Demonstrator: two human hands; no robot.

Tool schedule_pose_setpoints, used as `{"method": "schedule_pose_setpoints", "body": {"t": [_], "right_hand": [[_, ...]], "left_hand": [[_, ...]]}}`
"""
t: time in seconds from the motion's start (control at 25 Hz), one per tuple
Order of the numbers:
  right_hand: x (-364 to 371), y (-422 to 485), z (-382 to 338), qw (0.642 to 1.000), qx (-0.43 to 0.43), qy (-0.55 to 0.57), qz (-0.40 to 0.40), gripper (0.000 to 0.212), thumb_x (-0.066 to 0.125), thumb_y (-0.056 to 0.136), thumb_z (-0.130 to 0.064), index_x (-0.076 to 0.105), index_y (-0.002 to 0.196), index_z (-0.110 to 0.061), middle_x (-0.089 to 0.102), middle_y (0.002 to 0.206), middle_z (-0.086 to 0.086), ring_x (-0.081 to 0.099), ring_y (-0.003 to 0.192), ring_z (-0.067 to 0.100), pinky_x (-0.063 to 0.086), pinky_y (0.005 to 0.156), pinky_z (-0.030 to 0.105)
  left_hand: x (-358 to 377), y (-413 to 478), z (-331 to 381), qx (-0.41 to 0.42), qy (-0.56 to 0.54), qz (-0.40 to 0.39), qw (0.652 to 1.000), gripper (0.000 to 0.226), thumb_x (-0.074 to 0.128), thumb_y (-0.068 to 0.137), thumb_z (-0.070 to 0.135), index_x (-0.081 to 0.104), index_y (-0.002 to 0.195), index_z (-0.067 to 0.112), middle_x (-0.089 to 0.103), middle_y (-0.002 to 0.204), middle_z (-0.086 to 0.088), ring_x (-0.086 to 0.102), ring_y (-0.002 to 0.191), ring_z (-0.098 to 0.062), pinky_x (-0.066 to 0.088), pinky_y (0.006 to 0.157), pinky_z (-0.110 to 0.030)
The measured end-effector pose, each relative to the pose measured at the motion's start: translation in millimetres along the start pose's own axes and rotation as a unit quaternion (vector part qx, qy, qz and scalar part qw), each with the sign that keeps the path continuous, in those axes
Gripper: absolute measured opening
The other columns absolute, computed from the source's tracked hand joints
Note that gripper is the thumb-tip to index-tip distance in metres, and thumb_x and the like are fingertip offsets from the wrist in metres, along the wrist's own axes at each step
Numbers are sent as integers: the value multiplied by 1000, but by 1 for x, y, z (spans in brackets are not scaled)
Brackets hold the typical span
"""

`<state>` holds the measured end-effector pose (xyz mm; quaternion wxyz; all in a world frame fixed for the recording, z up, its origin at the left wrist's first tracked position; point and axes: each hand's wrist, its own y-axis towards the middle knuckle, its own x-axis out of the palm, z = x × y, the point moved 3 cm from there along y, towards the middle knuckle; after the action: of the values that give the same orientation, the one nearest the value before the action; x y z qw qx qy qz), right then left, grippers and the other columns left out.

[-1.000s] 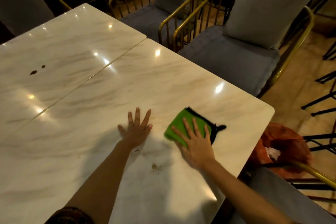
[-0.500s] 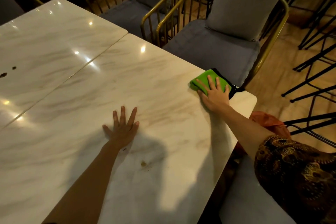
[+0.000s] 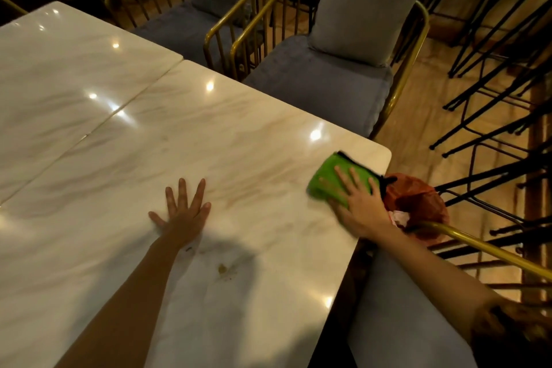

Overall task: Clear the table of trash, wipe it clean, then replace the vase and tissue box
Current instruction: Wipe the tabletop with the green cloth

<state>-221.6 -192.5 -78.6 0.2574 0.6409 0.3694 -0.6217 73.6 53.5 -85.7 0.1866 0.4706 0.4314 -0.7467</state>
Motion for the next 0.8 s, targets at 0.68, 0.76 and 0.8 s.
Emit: {"method": "schedule_pose_setpoints", "body": {"t": [0.68, 0.76, 0.8], "right_hand": [[51, -151, -204, 998, -23, 52, -12, 55, 26, 94, -56, 18, 148, -46, 20, 158, 1, 19, 144, 33, 17, 108, 59], [48, -142, -218, 998, -34, 55, 2, 55, 25, 94, -56, 18, 147, -47, 19, 158, 0, 19, 144, 33, 16, 109, 59], [45, -120, -216, 998, -32, 46, 0, 54, 20, 94, -57, 16, 147, -48, 15, 159, -1, 16, 145, 33, 14, 111, 59]], "left_hand": [[-27, -48, -57, 74, -150, 49, 985, 49, 24, 101, 41, 10, 149, 39, -8, 160, 6, -9, 147, -16, -3, 116, -54], [-18, -62, -99, 14, -75, 65, 995, 52, 23, 101, 43, 6, 149, 37, -10, 159, 7, -10, 147, -17, -6, 113, -59], [-14, -67, -119, -21, -46, 58, 997, 54, 23, 100, 45, 3, 149, 37, -11, 159, 6, -11, 147, -18, -5, 112, -63]]}}
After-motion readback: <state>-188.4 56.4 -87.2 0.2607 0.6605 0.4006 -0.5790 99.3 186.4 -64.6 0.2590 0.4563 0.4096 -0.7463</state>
